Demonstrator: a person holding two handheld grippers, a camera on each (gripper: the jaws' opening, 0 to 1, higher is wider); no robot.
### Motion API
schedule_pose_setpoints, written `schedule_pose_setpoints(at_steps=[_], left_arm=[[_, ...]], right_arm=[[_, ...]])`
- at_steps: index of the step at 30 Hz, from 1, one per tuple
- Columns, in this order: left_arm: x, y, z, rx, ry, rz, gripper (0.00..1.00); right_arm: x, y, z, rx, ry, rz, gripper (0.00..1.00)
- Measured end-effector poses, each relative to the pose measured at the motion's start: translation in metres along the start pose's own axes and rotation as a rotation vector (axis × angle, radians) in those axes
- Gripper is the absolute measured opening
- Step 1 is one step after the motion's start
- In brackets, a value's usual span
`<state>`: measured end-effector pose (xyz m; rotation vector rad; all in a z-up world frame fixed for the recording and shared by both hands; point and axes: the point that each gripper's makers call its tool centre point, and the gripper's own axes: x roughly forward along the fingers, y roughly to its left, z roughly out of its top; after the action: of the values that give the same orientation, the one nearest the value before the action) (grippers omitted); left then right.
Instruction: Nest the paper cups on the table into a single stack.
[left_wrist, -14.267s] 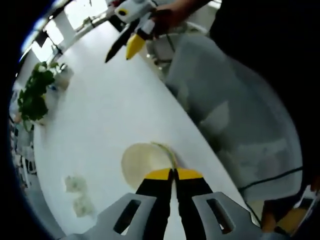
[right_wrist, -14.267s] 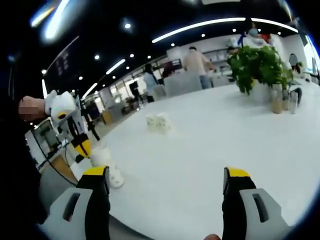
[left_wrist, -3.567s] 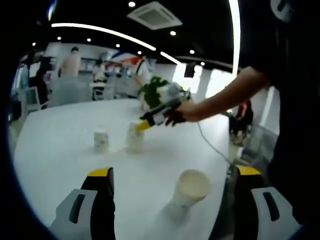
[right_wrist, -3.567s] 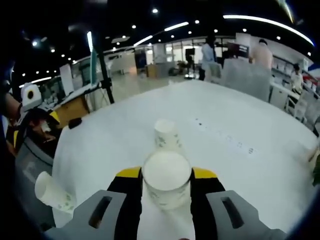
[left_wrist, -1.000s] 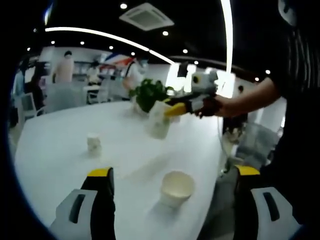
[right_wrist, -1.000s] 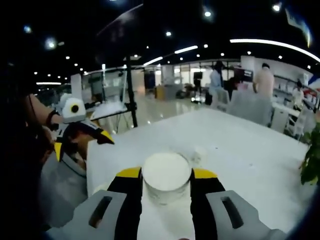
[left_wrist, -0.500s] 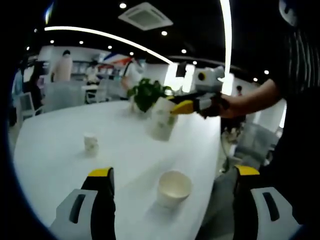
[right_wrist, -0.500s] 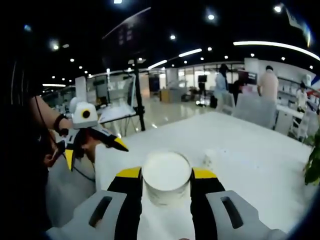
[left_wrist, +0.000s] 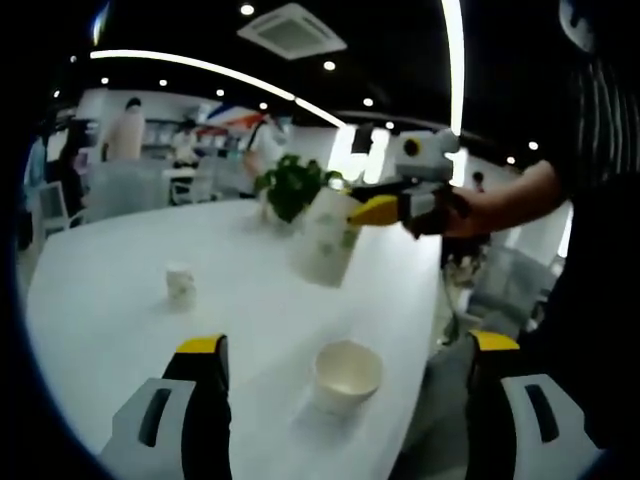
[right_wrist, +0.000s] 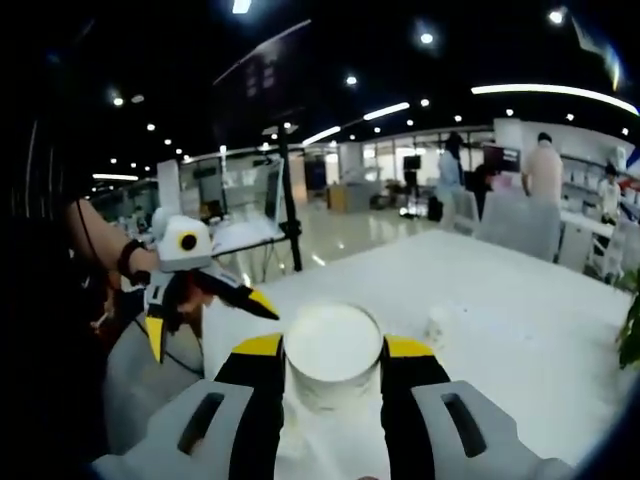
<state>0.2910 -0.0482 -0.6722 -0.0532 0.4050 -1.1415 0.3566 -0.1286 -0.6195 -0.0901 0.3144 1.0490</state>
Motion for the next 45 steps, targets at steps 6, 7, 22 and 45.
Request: schedule_pose_setpoints(at_steps=[6,7,22,45], left_arm=[[0.003,-0.002,0.001,0.0,0.002,-0.01,0.98],[0.004,-0.003,0.001,0.001,0.0,-0.012,0.98],[0.012,-0.012,0.004,-0.012,-0.003,-0.049,0.96],[0.021,-0.026,0.014,-0.053,-0.03,-0.122,0.84]], right_arm=[[0.002,0.009,0.002,0.005,-0.009,0.015,0.34],[0.002,0.009,0.001,0.007,-0.007,0.016,0.34],[0.015,0.031,0.005,0.037,-0.031,0.064,0.34],[0.022,0.05,0.006,0.079,-0.064,0.112,0.34]])
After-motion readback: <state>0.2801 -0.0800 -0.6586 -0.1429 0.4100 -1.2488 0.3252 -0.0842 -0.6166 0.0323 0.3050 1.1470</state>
